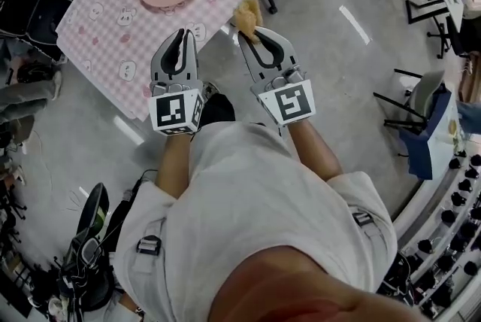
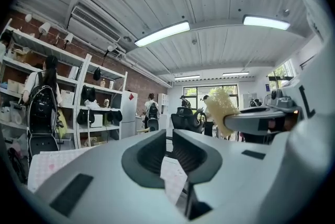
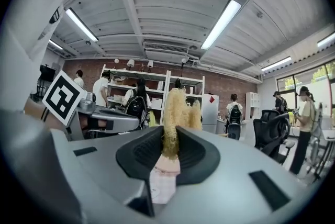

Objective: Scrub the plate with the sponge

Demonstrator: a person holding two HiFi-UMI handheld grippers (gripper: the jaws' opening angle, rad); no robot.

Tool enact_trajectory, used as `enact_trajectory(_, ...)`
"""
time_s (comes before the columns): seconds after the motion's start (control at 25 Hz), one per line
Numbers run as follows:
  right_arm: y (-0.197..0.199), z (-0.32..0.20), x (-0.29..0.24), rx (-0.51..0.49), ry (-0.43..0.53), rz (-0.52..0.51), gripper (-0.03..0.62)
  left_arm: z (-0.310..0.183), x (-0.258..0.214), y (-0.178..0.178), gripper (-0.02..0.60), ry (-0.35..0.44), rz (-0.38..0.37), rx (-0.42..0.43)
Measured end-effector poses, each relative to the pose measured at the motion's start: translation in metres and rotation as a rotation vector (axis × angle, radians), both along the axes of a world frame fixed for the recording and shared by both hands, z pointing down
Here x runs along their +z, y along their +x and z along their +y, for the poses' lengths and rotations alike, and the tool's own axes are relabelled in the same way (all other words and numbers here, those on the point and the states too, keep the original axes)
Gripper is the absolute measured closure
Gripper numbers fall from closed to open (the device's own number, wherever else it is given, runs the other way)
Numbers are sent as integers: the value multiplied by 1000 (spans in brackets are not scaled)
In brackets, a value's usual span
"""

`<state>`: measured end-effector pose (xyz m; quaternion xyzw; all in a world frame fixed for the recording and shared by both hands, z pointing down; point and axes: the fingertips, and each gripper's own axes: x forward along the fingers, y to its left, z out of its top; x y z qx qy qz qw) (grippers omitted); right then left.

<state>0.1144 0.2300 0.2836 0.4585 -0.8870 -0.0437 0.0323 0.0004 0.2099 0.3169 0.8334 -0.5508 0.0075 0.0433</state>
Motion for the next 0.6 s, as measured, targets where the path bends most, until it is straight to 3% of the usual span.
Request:
enact_trajectory(0.28, -37, -77, 3, 3, -4, 24, 533, -77, 0, -47, 535, 2, 21, -7)
enact_trajectory(0.6, -65, -129, 11, -33, -44, 46, 533, -122, 11, -75, 540, -20, 37, -24)
